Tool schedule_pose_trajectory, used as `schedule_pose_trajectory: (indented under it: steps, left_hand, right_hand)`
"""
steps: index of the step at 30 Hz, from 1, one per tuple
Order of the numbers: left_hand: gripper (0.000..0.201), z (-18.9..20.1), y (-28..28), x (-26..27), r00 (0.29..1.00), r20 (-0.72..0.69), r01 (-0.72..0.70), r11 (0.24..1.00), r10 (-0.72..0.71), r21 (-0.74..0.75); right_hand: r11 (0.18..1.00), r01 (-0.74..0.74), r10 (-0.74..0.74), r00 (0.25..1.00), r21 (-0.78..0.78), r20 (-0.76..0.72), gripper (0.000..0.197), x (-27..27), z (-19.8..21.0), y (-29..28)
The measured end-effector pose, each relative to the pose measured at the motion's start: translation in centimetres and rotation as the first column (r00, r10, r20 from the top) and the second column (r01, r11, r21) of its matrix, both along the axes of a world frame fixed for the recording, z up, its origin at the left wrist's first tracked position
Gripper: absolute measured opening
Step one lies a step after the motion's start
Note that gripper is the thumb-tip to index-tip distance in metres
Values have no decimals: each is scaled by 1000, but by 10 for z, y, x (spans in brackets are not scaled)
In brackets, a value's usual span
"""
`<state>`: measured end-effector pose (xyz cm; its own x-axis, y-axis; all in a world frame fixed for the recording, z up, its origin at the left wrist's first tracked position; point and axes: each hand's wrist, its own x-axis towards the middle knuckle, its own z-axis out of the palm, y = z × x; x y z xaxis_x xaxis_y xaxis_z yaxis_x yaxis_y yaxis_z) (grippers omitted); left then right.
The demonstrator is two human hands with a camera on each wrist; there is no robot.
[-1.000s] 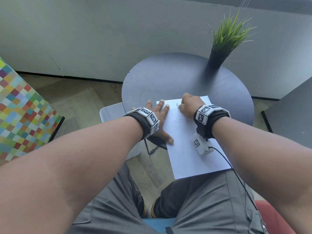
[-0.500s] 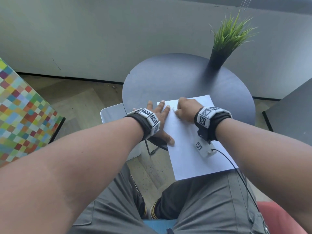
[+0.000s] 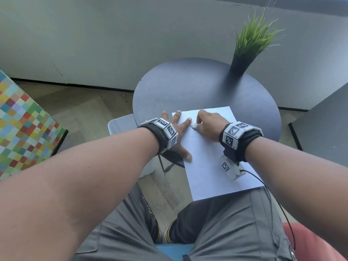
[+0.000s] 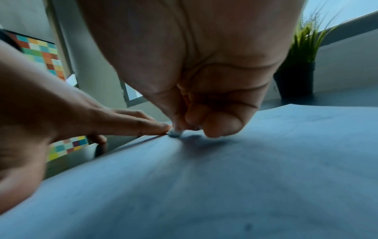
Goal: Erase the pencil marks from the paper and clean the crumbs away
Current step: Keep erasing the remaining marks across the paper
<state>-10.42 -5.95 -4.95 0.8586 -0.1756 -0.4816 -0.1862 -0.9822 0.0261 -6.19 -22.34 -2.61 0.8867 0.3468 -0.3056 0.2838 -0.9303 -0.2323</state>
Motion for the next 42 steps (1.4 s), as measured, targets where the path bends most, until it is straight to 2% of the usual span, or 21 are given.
schedule_pose_trajectory:
  steps: [3, 6, 10, 13, 17, 21, 22, 23, 25, 26, 27, 30, 31, 32, 35, 36, 39, 40, 42]
  left_hand:
    - [152, 1, 0, -1, 1000, -9, 3, 1000, -3, 9]
    - [152, 3, 0, -1, 1000, -4, 5, 1000, -5, 3]
    - [153, 1, -2, -2, 1000, -12, -24, 1000, 24, -1]
    - [156, -3, -6, -2, 998, -20, -51, 999, 51, -12]
    - [150, 2, -6, -4, 997, -54, -58, 997, 56, -45]
    - [151, 3, -7, -3, 998, -41, -47, 999, 46, -17]
    - [151, 1, -6, -3, 998, -45, -49, 999, 49, -18]
    - [151, 1, -6, -3, 998, -48, -48, 999, 47, -21]
    - [153, 1, -6, -5, 999, -40, -36, 999, 35, -22]
    - [154, 2, -7, -5, 998, -43, -40, 999, 38, -25]
    - [154, 2, -7, -5, 998, -46, -49, 998, 47, -31]
    - [153, 4, -7, -6, 998, -39, -53, 998, 53, -15]
    - [153, 3, -6, -6, 998, -37, -54, 998, 53, -15]
    - [153, 3, -6, -6, 998, -31, -55, 998, 54, -20]
    - [153, 3, -6, -5, 998, -38, -52, 998, 51, -33]
    - [153, 3, -7, -5, 998, -37, -51, 998, 50, -24]
    - [149, 5, -9, -4, 999, -27, -36, 999, 37, 5]
    - [147, 5, -10, -4, 999, -28, -32, 999, 32, 10]
    - [143, 6, -9, -5, 999, -31, -30, 1000, 30, 2]
  right_hand:
    - [999, -23, 24, 999, 30, -24, 29, -8, -4, 4]
    - [994, 57, -56, 998, 98, -13, 29, -1, -5, -4]
    - [988, 104, -103, 995, 110, -12, 26, 0, -3, -13]
    - [994, 21, -20, 1000, 105, -17, 24, -16, -2, -4]
    - [969, -245, 248, 965, 42, -85, 27, -34, 0, 7]
    - [998, -66, 66, 996, -12, 53, 18, -15, 4, -4]
    - [997, -74, 75, 996, -21, 51, 15, -18, 3, -2]
    - [991, -137, 137, 990, -7, 24, 13, -24, 3, 3]
    - [954, -296, 299, 953, 57, -53, 20, -38, 1, 9]
    - [945, -322, 326, 943, 60, -68, 22, -38, 1, 7]
    - [954, -296, 298, 954, 39, -45, 21, -33, 3, 4]
    - [998, -35, 38, 997, -42, 67, 22, -5, 3, -8]
    - [999, -27, 30, 997, -43, 76, 22, -7, 3, -8]
    - [996, -81, 83, 994, -39, 65, 20, -13, 3, -4]
    - [944, -329, 329, 943, 8, -57, 24, -34, 1, 0]
    - [947, -322, 321, 945, -3, -61, 23, -32, 4, -3]
    - [999, -48, 49, 997, -18, 51, 22, -7, 2, -16]
    - [1000, -14, 15, 997, -21, 72, 23, -8, 1, -16]
    - [989, -145, 145, 988, -7, 48, 19, -20, 1, -10]
